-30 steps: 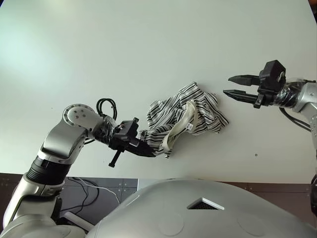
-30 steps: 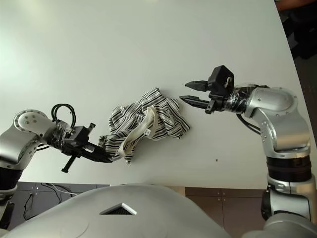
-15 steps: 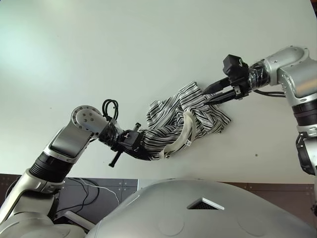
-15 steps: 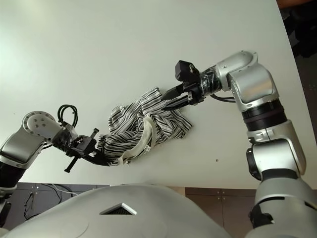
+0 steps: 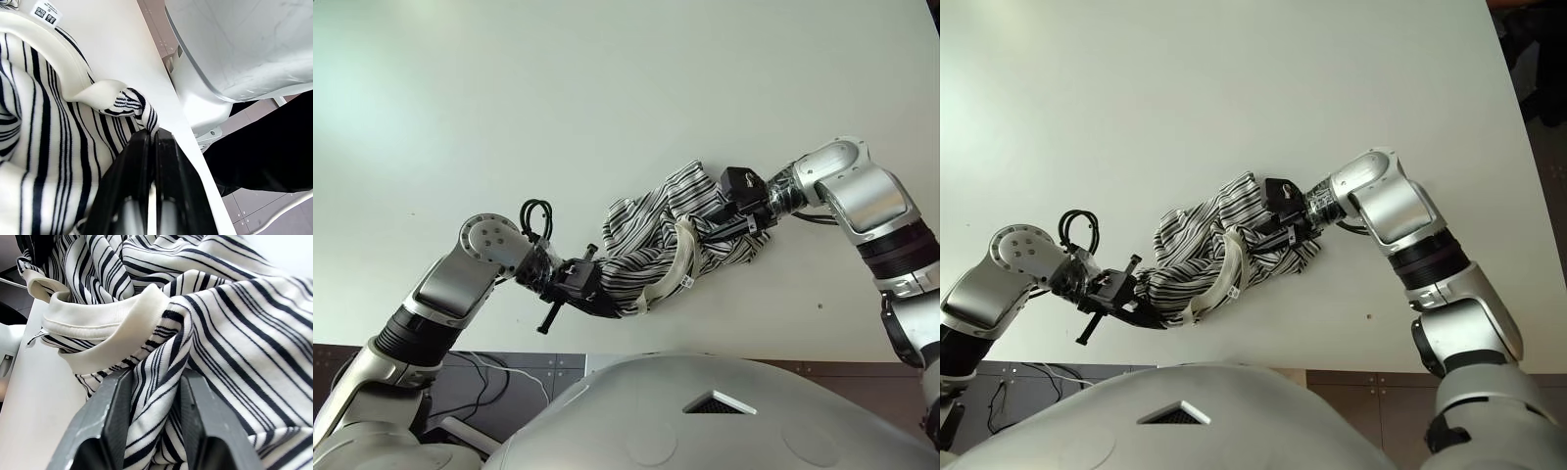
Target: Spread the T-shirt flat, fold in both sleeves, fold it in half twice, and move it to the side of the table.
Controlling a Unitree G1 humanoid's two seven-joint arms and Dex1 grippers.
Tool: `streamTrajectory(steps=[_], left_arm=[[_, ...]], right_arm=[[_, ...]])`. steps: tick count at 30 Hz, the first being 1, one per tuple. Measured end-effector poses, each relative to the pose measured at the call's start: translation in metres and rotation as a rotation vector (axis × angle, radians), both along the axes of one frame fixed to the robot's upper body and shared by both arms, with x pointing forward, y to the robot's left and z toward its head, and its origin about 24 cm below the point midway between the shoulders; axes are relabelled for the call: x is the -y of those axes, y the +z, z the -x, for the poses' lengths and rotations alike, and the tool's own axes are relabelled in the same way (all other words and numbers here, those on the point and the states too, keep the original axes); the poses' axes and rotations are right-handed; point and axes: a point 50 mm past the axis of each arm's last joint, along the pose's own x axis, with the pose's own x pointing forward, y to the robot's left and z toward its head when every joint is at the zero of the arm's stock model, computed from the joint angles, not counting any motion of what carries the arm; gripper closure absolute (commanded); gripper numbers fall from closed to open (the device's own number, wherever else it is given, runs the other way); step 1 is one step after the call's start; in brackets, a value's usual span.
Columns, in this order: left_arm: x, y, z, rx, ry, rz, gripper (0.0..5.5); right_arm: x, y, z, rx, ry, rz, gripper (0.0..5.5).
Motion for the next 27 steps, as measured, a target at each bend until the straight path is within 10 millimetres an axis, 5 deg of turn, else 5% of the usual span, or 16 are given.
streamTrajectory(steps=[5,9,15,27], left_arm=[[0.0,0.0,0.0,-0.003,0.008,0.009,5.4],[-0.006,0.006,-0.004,0.002,0.087,0.037,5.4],[-0.017,0.046,-0.034,0.086,0.429,0.242,5.4],[-0.02,0.129,-0.087,0.476,0.721,0.476,5.4]], right_arm=[[0.003,0.003,-0.002,0.053,0.014,0.015,5.35],[0.017,0.019,-0.005,0.167,0.001,0.022,5.35],[0.06,0.068,0.009,0.417,-0.152,-0.04,5.35],[0.078,0.149,0.013,0.892,-0.494,-0.28,5.35]])
